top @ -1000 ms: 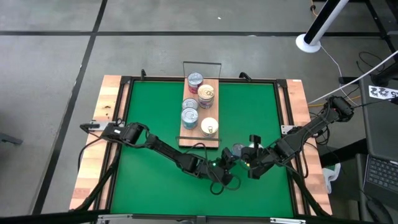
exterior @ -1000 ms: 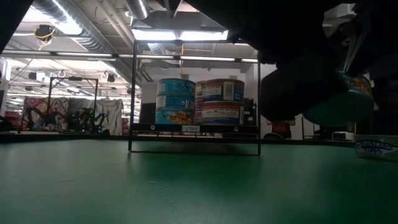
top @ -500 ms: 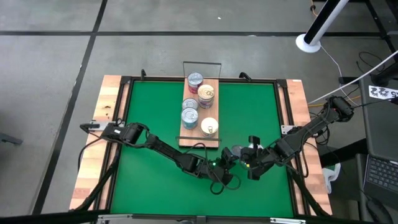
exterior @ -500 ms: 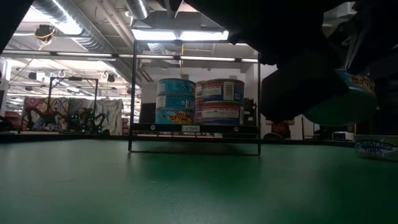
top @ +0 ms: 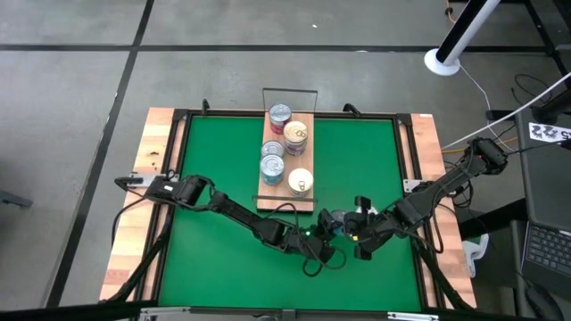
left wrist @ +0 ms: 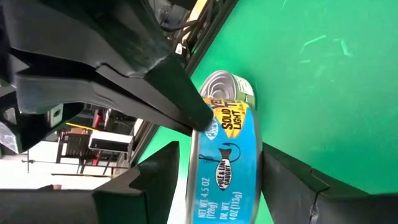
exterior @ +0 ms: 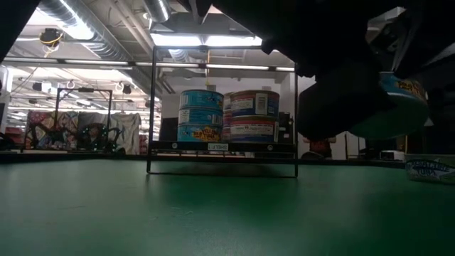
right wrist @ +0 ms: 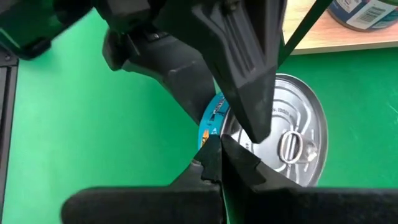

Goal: Stack canned seafood by type on shelf
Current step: Stack the light blue tuna can on top of the light blue tuna can on the shelf

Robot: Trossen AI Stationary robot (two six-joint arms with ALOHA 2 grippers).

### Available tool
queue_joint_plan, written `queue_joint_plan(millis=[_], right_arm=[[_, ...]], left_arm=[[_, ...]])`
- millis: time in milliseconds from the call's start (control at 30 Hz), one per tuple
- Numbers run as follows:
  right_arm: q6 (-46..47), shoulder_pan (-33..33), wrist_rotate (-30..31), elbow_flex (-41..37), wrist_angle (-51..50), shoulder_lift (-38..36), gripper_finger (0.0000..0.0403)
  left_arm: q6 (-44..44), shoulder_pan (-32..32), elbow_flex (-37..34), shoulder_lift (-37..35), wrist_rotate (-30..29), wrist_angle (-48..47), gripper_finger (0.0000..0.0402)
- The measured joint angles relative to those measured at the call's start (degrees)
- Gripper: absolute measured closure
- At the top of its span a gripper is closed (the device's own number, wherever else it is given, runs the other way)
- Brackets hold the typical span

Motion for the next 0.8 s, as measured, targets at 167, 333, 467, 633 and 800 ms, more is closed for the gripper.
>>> queue_joint_plan(millis=[167, 333, 467, 633, 800], right_arm=[[-0.02, 0.0, -0.06, 0.0, 0.49, 0.0, 0.0403], [-0.02, 0.0, -0.35, 0.0, 0.67, 0.0, 0.0403], [1.33, 0.0, -0.45, 0.0, 0.7, 0.0, 0.0402], [1.97, 0.0, -0.59, 0.02, 1.22, 0.0, 0.0377], [2.01, 0.0, -0.6, 0.0, 1.23, 0.0, 0.0316]], left_arm=[[0.02, 0.02, -0.02, 0.0, -0.02, -0.23, 0.0212], [0.02, 0.02, -0.02, 0.0, 0.11, -1.01, 0.0264], [0.03, -0.11, -0.02, -0.01, 0.11, -1.0, 0.0264], [0.0, -0.54, -0.02, 0.0, -0.22, -0.98, 0.0264], [0.0, -1.42, -0.02, 0.0, -0.32, -1.01, 0.0258]])
